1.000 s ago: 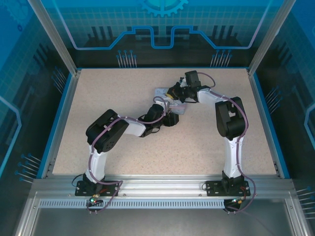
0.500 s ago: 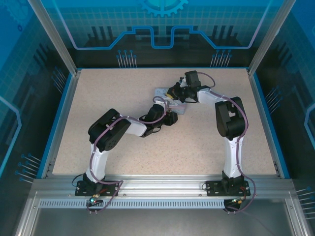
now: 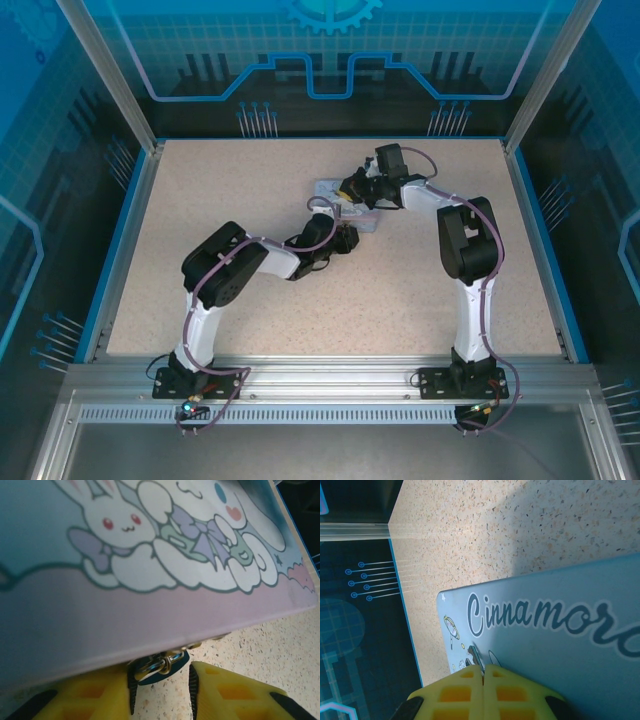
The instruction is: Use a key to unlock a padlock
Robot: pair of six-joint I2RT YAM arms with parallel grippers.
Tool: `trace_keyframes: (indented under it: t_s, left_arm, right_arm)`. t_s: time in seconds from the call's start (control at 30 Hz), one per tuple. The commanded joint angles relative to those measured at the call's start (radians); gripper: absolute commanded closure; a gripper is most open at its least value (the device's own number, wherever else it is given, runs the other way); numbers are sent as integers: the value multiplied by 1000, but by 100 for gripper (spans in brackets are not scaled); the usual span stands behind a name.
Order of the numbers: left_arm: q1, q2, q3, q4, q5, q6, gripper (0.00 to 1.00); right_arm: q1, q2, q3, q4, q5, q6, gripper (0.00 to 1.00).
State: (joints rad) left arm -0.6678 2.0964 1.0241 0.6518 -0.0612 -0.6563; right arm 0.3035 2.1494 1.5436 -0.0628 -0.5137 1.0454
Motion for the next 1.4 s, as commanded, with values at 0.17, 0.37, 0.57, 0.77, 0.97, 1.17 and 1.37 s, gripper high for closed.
trace_keyframes:
  t_s: [0.17, 0.37, 0.57, 0.77, 0.97, 1.17, 1.37]
  left_arm:
    - [-29, 27, 45, -55, -43, -11, 71]
    - [-29, 28, 52, -68, -58, -17, 74]
    - [-28, 24, 56, -62, -60, -52, 87]
    - [-24, -15, 20, -36, -52, -105, 98]
    - [-10, -40, -10, -24, -48, -127, 85]
    - [12, -97, -48, -41, 4, -85, 58]
    - [57, -191, -133, -85, 57, -32, 45]
  right_arm:
    - [18, 23, -26, 10, -17, 2, 100]
    - [19, 20, -34, 19, -17, 7, 100]
    - [20, 17, -41, 21, -19, 8, 100]
    - [20, -1, -72, 35, -16, 13, 100]
    - [23, -21, -116, 63, -14, 28, 100]
    - [41, -53, -175, 88, -5, 42, 100]
    - [70, -84, -247, 126, 15, 72, 100]
